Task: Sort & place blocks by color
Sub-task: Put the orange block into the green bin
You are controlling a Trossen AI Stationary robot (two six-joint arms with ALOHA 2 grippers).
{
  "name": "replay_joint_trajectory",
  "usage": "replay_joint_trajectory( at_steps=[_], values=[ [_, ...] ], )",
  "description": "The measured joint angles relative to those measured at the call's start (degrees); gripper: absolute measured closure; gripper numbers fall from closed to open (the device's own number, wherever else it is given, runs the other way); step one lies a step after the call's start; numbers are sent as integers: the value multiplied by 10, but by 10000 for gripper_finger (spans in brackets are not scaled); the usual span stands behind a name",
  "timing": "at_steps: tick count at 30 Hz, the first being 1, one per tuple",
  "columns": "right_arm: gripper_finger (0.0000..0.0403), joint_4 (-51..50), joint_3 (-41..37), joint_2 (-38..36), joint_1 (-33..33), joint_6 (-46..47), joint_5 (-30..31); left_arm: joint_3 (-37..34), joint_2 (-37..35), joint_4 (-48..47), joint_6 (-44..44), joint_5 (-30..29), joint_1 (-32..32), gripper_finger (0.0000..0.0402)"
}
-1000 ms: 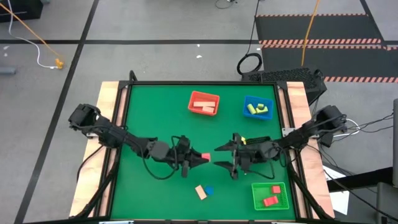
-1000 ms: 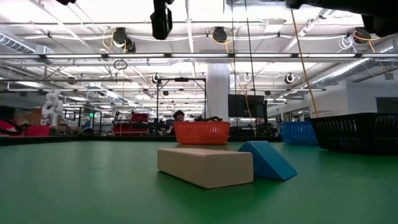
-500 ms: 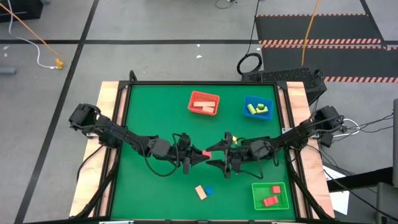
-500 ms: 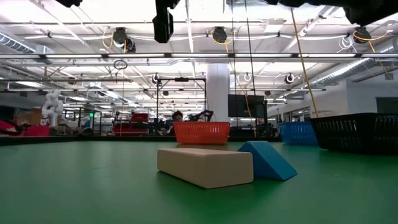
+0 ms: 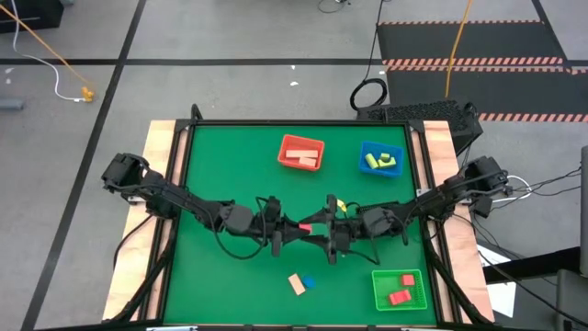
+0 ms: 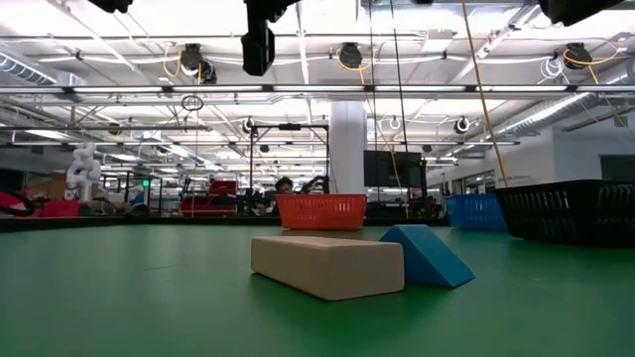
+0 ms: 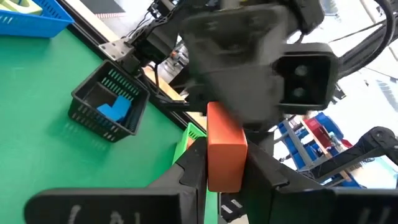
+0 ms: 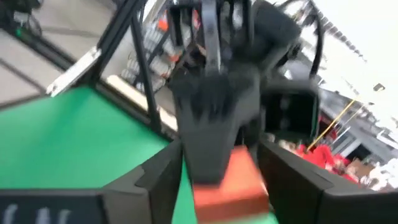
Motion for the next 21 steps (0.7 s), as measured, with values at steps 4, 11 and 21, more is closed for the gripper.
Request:
replay_joint_trajectory(
  at_steps=[4, 11, 21],
  values=[
    [233, -46, 0, 1, -2, 4, 1, 0, 0, 0, 0, 3, -1, 334],
    [241, -60, 0, 0, -7, 29, 3, 0, 1, -1, 0, 3, -1, 333],
    [244, -57, 0, 1, -8, 28, 2, 0, 0, -22, -21, 1, -1, 333]
  ],
)
